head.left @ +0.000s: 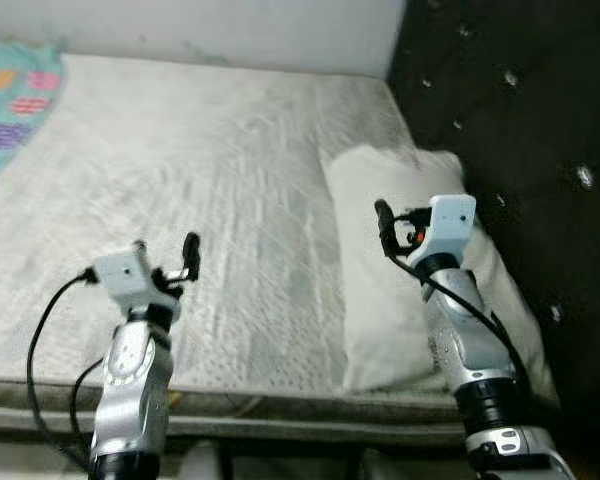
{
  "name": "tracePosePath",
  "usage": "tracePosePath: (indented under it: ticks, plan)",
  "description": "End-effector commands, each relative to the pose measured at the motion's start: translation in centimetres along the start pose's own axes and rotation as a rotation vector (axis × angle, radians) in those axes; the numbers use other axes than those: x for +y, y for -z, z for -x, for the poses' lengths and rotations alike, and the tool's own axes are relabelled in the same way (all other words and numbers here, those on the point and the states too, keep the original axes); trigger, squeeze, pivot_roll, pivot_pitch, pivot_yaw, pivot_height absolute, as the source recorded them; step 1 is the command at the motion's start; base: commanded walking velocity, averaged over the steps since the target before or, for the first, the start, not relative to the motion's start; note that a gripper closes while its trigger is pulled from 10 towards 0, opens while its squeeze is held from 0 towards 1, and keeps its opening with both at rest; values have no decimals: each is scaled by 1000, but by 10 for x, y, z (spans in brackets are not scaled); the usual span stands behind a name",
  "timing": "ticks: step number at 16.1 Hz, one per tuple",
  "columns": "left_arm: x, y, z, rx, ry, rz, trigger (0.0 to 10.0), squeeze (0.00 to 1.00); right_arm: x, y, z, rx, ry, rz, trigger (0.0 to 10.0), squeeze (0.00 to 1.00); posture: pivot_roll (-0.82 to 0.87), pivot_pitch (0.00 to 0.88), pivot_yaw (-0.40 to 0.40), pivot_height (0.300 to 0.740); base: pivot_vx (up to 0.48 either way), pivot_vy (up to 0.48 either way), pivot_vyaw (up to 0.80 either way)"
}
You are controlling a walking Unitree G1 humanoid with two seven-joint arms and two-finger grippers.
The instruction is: Clean up the room
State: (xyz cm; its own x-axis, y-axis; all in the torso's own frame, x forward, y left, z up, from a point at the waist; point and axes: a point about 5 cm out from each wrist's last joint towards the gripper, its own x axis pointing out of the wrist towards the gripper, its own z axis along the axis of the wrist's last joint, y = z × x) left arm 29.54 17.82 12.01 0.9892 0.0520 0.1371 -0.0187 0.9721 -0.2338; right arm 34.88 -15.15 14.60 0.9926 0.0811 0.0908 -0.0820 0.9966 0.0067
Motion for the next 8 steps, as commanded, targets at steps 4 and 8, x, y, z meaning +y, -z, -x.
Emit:
tracePosePath:
  ticks: [4, 8]
  plan:
    - [-4, 4, -6, 4, 39, -13, 10000, 0, -14, 11, 7, 23, 54, 15, 10000, 0, 30, 0, -30, 740, 0, 0, 0]
    - [1, 8, 3, 26, 26, -24, 10000, 0, -14, 16, 14, 33, 61, 11, 10000, 0, 25, 0, -18, 740, 0, 0, 0]
